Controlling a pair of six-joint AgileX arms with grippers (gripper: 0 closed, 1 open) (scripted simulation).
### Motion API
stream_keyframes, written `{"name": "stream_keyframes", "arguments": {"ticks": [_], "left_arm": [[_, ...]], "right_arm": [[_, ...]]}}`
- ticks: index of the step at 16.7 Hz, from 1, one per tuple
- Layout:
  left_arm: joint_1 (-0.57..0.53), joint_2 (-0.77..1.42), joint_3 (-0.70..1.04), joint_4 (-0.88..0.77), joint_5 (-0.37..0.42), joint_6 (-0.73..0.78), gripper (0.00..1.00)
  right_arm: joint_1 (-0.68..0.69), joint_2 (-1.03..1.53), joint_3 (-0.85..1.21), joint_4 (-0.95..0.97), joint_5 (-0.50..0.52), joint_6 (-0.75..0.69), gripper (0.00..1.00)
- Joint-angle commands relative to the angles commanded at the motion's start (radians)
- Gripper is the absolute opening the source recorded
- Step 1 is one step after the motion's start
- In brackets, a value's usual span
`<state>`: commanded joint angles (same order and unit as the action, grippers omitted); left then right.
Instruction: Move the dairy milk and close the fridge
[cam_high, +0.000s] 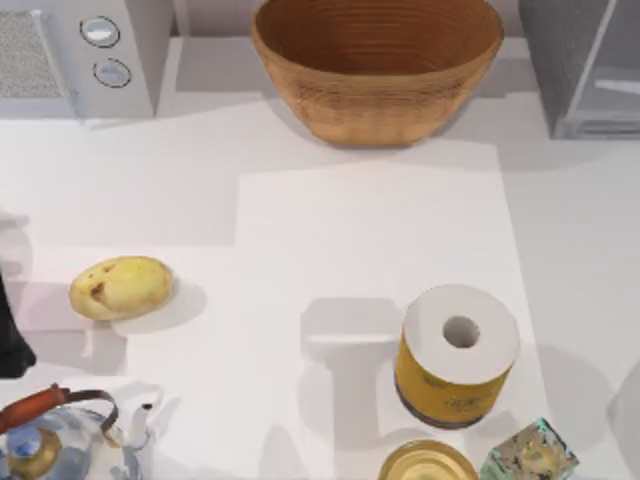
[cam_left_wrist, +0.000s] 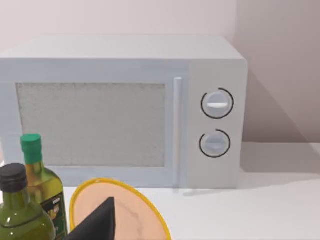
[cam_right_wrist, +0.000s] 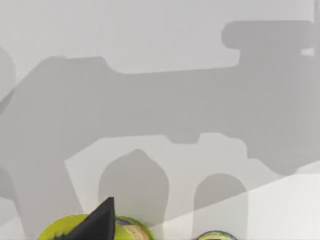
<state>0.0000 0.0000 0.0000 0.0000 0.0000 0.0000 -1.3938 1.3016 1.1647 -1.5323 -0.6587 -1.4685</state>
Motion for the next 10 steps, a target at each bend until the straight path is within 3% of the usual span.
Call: {"name": "stream_keyframes", "arguments": {"ticks": [6, 10], "left_arm": [[0.0, 0.0, 0.0, 0.0, 0.0, 0.0, 1.0], [0.0, 0.0, 0.0, 0.0, 0.0, 0.0, 1.0]], "right_arm": [[-0.312, 0.379, 0.134, 0.063, -0.208, -0.421, 1.0], [-0.413, 0.501, 0.157, 0.082, -0.288, -0.538, 1.0]]}}
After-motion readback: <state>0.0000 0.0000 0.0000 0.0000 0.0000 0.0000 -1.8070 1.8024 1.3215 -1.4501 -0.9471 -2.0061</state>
